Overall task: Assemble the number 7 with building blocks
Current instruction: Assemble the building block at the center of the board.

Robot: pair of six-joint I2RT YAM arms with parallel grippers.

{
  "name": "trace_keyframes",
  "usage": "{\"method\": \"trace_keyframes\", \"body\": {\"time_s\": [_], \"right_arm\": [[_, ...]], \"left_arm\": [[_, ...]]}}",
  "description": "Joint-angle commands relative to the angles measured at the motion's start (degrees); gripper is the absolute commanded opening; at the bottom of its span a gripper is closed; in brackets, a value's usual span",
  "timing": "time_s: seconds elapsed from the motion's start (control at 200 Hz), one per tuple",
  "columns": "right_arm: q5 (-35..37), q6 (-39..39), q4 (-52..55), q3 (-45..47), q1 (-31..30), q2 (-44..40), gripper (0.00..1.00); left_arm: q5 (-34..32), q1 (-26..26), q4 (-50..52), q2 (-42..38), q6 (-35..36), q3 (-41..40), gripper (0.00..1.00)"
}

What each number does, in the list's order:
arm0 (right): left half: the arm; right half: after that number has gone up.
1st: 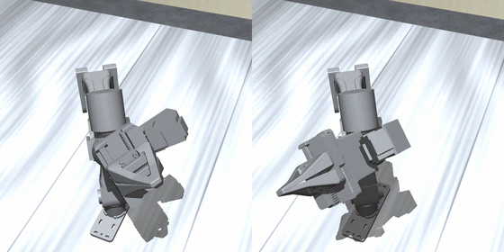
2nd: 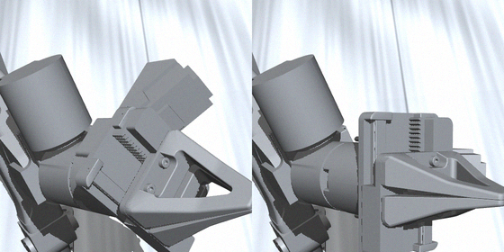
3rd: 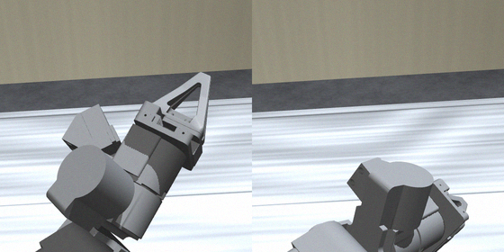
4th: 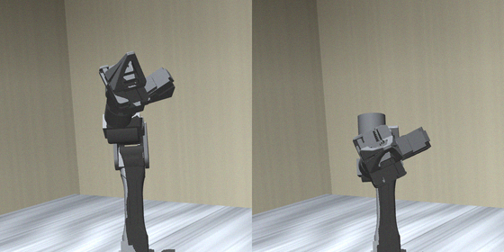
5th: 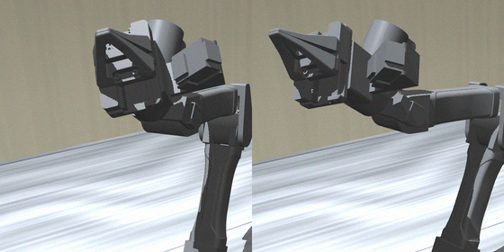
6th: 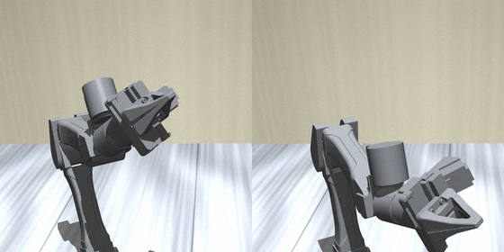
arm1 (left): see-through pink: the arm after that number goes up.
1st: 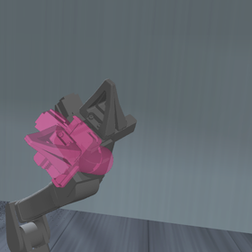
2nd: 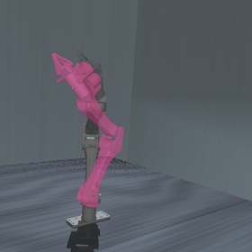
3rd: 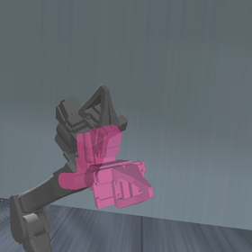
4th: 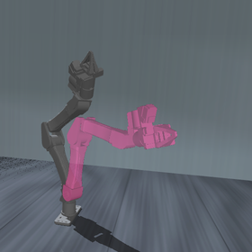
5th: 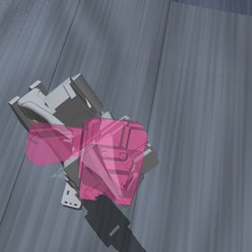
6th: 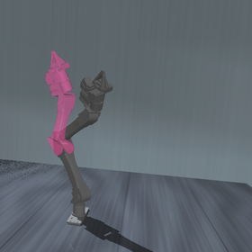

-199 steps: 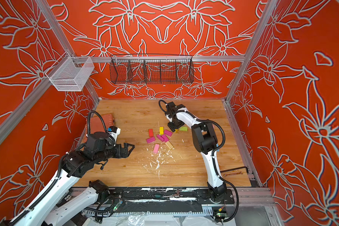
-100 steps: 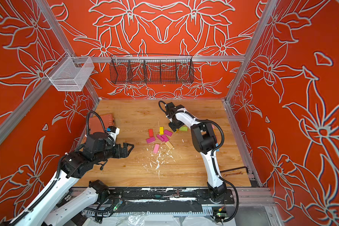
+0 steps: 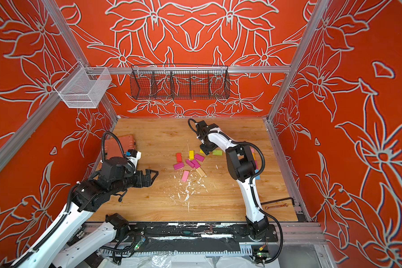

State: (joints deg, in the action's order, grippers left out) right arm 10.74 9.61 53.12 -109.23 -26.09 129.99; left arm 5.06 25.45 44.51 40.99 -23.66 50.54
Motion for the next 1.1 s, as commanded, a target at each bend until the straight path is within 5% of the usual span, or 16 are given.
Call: {"method": "trace_keyframes", "body": {"time_s": [0.0,0.385,1.096], "right_arm": [[1.0,0.4,0.9,-1.7,0.3,1.4,0.62],[-14.9,-5.2,0.4,-8.4,0.2,2.3,0.60],[-11.7,-8.6,3.5,-15.8,-0.1,10.6,0.59]], "left_arm": [[-0.7,-0.5,0.5,-0.6,-0.4,-0.7,0.98],[0.6,-2.0,0.1,-0.9,-0.4,-0.8,0.98],[0.7,-2.7,0.0,-2.3,-0.4,-1.0,0.98]]}}
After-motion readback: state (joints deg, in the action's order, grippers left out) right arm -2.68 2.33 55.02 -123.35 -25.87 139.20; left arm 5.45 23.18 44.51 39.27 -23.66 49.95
